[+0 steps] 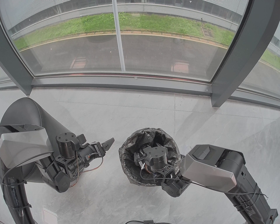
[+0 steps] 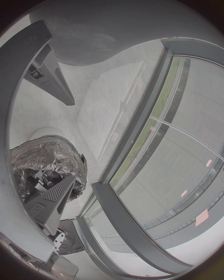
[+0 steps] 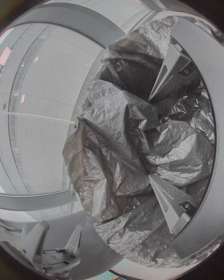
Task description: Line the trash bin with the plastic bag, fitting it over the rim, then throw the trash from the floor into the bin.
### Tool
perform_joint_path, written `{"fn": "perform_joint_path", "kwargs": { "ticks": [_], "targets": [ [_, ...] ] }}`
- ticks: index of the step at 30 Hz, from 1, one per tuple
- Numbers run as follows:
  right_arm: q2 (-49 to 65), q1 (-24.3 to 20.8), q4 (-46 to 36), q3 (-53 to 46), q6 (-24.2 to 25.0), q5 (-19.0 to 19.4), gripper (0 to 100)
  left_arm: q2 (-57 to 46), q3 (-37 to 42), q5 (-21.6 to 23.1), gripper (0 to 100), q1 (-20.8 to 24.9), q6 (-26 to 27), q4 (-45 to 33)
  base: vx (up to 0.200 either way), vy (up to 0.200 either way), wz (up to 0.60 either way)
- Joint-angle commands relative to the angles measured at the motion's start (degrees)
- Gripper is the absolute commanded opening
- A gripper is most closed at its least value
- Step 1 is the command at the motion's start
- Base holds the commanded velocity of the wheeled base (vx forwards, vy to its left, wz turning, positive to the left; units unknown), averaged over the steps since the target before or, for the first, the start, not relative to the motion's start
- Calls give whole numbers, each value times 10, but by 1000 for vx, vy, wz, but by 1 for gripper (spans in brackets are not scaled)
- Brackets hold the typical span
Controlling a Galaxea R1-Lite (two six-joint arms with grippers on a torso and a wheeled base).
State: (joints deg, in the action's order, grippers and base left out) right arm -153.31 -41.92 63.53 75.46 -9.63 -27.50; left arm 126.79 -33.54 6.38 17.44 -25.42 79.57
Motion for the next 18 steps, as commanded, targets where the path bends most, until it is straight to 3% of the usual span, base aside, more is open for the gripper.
{"fn": "perform_joint_path", "kwargs": {
  "ticks": [1,13,18],
  "targets": [
    [47,-6,3,-42,1,0,100,-56,22,0,100,17,-1,-3,0,0,0],
    [209,-47,4,-233,44,0,100,-296,88,-10,100,102,12,-68,0,0,0],
    [289,-54,5,-339,89,-8,100,-389,126,-45,100,123,53,-125,0,0,0]
  ]
}}
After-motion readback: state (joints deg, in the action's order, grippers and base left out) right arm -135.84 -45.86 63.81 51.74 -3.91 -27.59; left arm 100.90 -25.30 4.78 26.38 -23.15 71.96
